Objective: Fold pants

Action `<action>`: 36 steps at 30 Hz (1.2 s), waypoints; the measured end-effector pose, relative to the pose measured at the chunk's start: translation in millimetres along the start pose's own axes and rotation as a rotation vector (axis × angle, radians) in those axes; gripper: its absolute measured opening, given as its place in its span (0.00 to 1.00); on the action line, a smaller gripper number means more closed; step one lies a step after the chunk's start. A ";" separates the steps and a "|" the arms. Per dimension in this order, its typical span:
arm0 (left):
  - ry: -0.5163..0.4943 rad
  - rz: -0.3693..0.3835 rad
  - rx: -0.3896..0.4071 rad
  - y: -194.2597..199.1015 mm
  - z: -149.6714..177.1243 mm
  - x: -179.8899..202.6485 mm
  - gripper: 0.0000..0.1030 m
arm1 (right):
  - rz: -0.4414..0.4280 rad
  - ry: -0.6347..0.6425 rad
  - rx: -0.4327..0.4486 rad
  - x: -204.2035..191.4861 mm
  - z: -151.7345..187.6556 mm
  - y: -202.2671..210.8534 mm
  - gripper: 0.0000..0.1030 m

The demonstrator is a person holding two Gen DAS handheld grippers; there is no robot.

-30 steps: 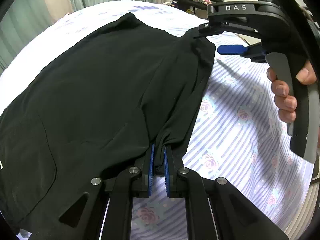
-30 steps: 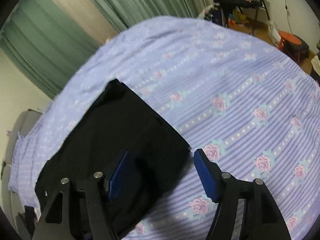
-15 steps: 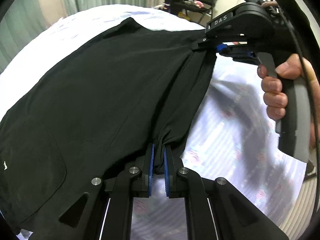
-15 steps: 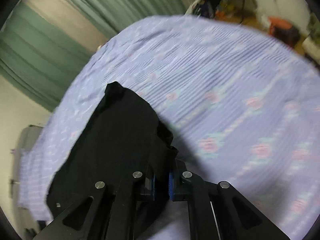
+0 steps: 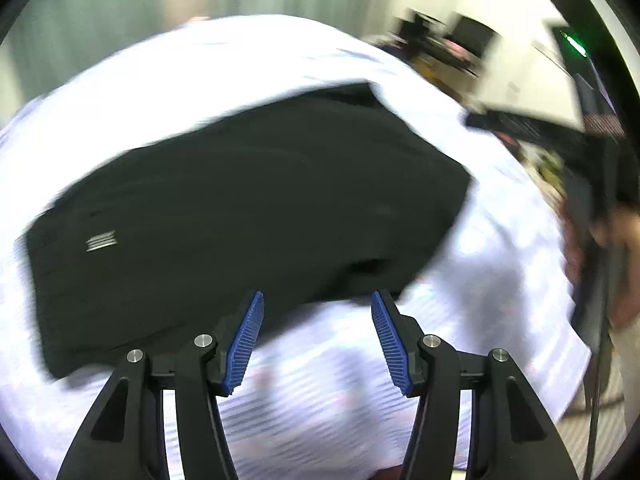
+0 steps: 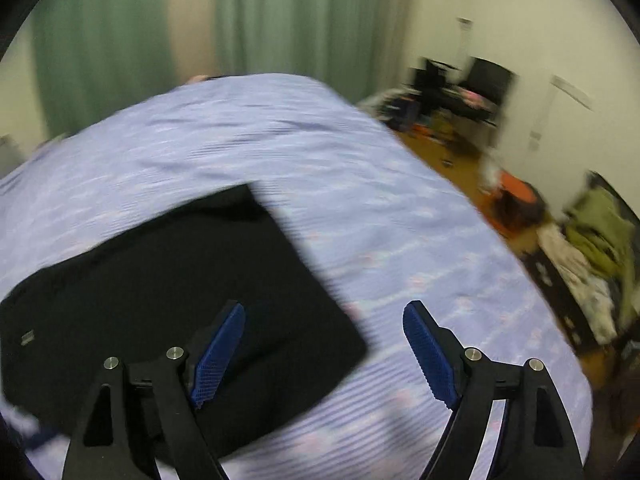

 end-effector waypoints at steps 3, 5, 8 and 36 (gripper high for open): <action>0.074 -0.135 0.036 28.3 -3.2 -72.0 0.61 | -0.146 0.041 -0.013 -62.6 0.1 17.6 0.80; 0.115 -0.202 0.055 41.2 0.0 -115.9 0.63 | -0.231 0.076 -0.011 -102.9 5.1 25.5 0.80; 0.146 -0.223 0.080 49.3 -4.1 -180.6 0.64 | -0.349 0.118 -0.038 -169.2 12.3 33.7 0.80; 0.356 -0.087 0.090 -29.3 -30.2 -295.3 0.11 | -0.621 0.096 -0.150 -342.7 55.8 13.0 0.79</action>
Point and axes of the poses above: each gripper's, at about its wrist camera, not at the fingertips, and y roughly against the way its jaws point, x to its right, z to its underside, the point moved 8 cm from there along -y, roughly the way its jaws point, and after that the axes turned 14 degrees about x, right-handed, at the moved point
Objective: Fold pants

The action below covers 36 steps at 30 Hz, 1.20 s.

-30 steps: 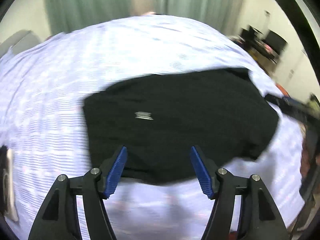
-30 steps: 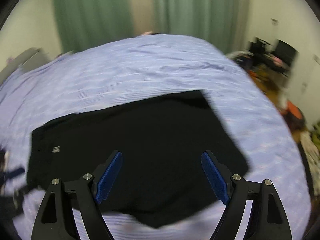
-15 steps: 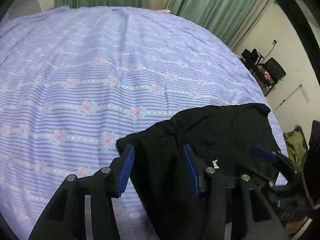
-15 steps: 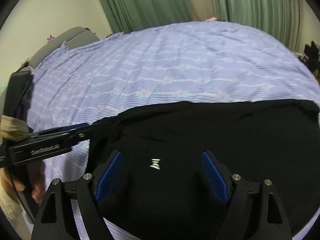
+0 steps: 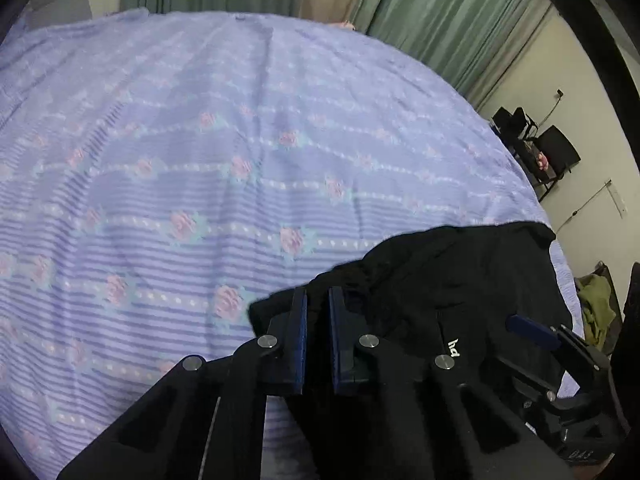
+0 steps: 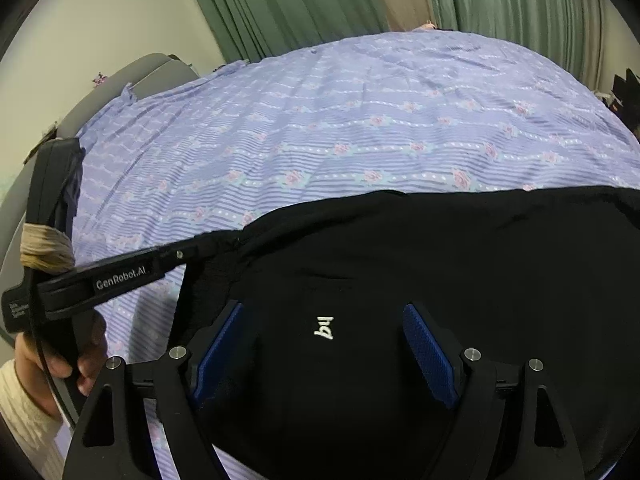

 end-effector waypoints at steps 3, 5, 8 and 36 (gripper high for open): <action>0.020 -0.046 0.014 -2.9 -2.2 -15.1 0.11 | -0.012 0.017 0.003 -8.6 -1.2 -1.7 0.79; 0.058 -0.053 0.006 -4.6 1.5 -23.9 0.11 | -0.019 0.026 -0.007 -13.5 1.0 -4.8 0.79; 0.029 -0.078 -0.025 -1.5 5.4 -24.6 0.30 | -0.025 0.039 -0.017 -17.3 5.5 -6.3 0.79; 0.313 0.308 -0.183 15.3 68.1 8.7 0.46 | 0.052 0.037 0.033 10.9 27.2 50.5 0.79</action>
Point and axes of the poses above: each gripper's, at about its wrist camera, not at the fingertips, and y roughly against the way its jaws point, x to its right, z to its underside, the point moved 8 cm from there along -y, roughly the way its jaws point, and after that the axes turned 14 degrees about x, right-handed, at the moved point
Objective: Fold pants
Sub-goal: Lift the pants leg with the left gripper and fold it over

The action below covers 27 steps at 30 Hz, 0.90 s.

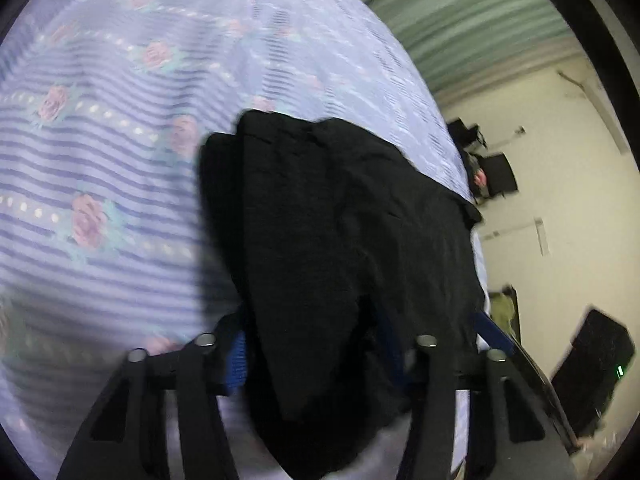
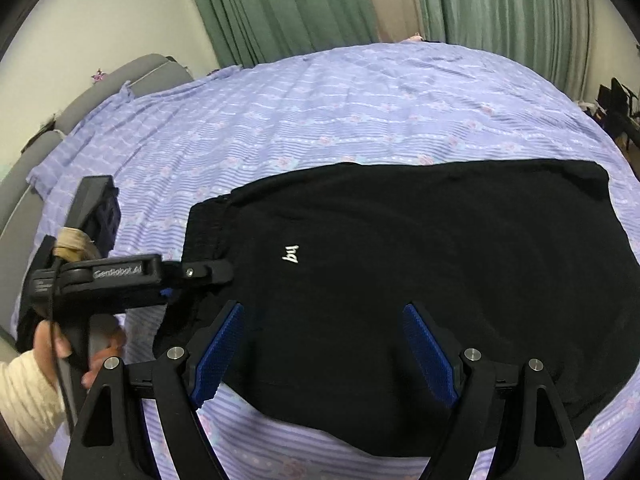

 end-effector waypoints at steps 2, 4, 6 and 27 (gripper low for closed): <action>-0.029 0.048 0.028 21.1 1.8 18.3 0.44 | -0.011 0.001 0.006 -0.8 -2.3 2.2 0.79; -0.037 0.107 0.062 32.5 1.1 30.8 0.44 | -0.018 -0.009 0.021 -0.5 -5.1 5.6 0.79; -0.028 0.115 0.053 27.0 1.7 32.0 0.45 | -0.023 -0.021 0.030 0.8 -6.5 8.1 0.79; -0.084 -0.255 0.068 60.5 -38.9 41.0 0.23 | 0.048 -0.042 0.064 22.3 -17.2 65.2 0.79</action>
Point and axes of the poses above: each gripper's, at about its wrist camera, not at the fingertips, and y roughly against the way its jaws point, x to its right, z to its underside, the point moved 8 cm from there along -y, roughly the way its jaws point, and after that the axes turned 14 degrees about x, right-handed, at the moved point
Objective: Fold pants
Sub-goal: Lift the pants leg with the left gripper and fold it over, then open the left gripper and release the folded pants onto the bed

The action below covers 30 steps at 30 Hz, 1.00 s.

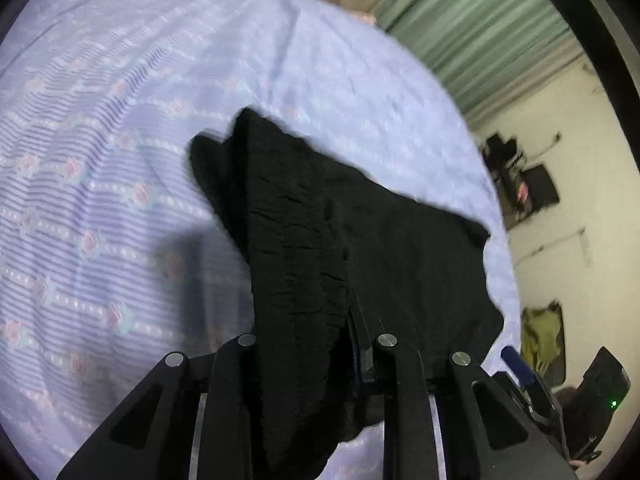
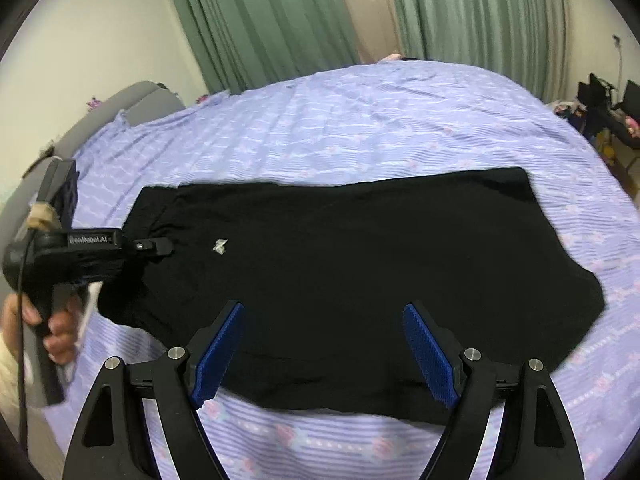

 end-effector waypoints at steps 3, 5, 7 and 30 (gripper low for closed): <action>-0.057 -0.045 -0.004 4.5 -0.2 35.1 0.23 | 0.018 0.004 -0.010 11.7 6.3 7.0 0.79; -0.062 -0.048 0.012 7.9 -7.9 64.1 0.23 | 0.035 -0.009 -0.015 26.9 5.6 14.4 0.79; -0.047 -0.013 0.021 12.0 -8.2 91.1 0.23 | 0.065 -0.025 0.000 46.0 1.0 25.8 0.79; -0.188 0.105 -0.232 -165.7 68.1 319.3 0.67 | 0.352 -0.175 0.082 240.9 -19.3 74.3 0.80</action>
Point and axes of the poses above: each gripper's, at about its wrist camera, not at the fingertips, and y roughly against the way its jaws point, x to its right, z to its underside, the point moved 8 cm from there along -y, roughly the way its jaws point, and after that the axes turned 14 degrees about x, right-handed, at the moved point
